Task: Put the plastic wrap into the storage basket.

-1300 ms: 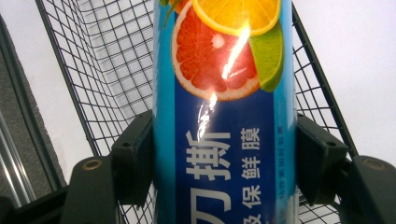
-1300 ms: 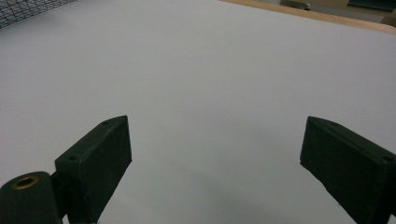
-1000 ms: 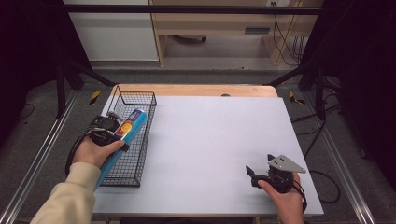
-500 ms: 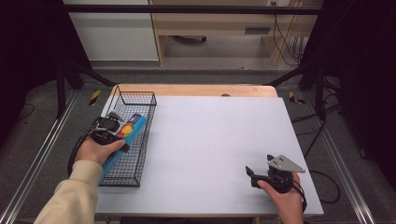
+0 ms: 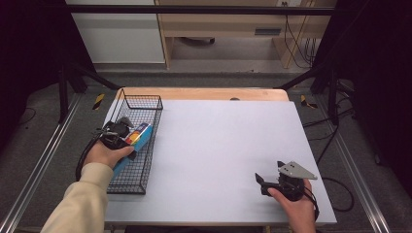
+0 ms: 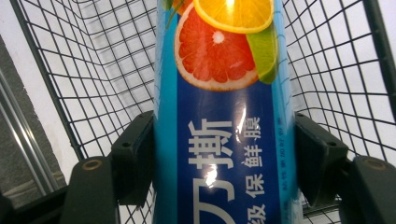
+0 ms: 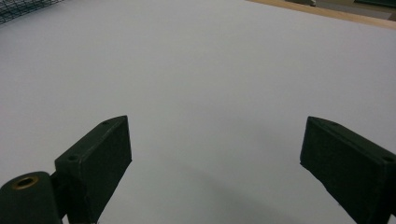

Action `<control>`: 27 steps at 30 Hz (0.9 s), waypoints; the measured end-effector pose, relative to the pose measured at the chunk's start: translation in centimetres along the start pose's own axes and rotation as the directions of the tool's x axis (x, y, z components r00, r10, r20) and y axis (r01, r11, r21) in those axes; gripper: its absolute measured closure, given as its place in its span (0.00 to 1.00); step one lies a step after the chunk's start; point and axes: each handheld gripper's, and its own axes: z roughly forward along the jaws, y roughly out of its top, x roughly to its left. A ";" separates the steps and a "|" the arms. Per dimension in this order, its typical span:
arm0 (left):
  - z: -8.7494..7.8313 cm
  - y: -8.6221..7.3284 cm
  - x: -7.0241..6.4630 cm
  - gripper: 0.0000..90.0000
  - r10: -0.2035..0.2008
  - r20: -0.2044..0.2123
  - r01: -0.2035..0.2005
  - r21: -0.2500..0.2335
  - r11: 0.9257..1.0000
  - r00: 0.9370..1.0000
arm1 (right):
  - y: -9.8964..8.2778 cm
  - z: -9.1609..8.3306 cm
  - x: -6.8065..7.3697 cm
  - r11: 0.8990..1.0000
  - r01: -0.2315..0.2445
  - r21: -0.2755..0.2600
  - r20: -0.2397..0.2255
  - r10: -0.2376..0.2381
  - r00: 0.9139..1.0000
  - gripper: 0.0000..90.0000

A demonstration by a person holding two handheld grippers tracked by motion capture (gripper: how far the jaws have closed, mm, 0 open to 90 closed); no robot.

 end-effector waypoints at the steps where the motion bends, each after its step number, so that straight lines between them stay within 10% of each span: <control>1: 0.1 0.1 0.0 0.36 0.005 -0.004 -0.005 0.008 1.000 1.000 | 0.0 0.0 0.0 1.000 0.000 0.000 -0.001 0.000 1.000 0.10; 27: 0.5 0.5 -0.7 0.35 0.036 -0.045 -0.034 0.041 0.999 0.998 | 0.0 0.1 0.1 1.000 -0.001 0.003 -0.009 0.001 1.000 0.10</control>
